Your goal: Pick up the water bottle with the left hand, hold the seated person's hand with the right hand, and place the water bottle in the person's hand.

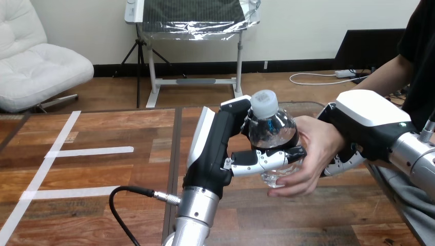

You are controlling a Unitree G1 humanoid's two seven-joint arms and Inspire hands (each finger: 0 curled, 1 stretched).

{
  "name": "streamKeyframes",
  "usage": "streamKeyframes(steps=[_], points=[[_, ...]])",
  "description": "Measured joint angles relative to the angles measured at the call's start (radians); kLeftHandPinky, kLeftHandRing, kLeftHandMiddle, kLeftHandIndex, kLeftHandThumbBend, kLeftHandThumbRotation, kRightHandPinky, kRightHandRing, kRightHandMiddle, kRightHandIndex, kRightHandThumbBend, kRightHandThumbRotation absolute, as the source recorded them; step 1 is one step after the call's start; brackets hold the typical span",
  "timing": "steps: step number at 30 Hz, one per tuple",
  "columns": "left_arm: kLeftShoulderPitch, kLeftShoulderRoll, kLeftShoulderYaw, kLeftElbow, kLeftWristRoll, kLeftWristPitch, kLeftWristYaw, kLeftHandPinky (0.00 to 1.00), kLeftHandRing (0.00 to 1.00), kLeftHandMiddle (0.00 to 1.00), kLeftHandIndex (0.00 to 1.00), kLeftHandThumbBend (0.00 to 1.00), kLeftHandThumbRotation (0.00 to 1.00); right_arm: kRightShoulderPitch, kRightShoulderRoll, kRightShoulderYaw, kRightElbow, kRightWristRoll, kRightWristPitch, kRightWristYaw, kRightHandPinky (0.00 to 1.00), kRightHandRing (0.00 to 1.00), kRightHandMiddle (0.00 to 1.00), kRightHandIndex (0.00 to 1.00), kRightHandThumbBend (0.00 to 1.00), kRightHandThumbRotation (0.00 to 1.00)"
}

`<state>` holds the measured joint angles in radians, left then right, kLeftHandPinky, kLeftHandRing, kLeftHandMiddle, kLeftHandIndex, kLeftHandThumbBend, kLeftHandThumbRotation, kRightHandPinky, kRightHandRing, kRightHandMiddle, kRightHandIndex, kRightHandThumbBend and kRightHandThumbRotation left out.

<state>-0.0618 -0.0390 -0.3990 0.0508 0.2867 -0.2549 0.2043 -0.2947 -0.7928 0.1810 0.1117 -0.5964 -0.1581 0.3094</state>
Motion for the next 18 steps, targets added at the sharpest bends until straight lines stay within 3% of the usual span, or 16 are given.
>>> streamKeyframes(steps=[18], points=[[-0.014, 0.002, -0.019, 0.071, 0.002, -0.024, 0.046, 0.39, 0.4, 0.44, 0.48, 0.61, 0.0, 0.011, 0.0, 0.0, -0.023, 0.0, 0.003, 0.019, 0.15, 0.2, 0.28, 0.3, 0.76, 0.0]])
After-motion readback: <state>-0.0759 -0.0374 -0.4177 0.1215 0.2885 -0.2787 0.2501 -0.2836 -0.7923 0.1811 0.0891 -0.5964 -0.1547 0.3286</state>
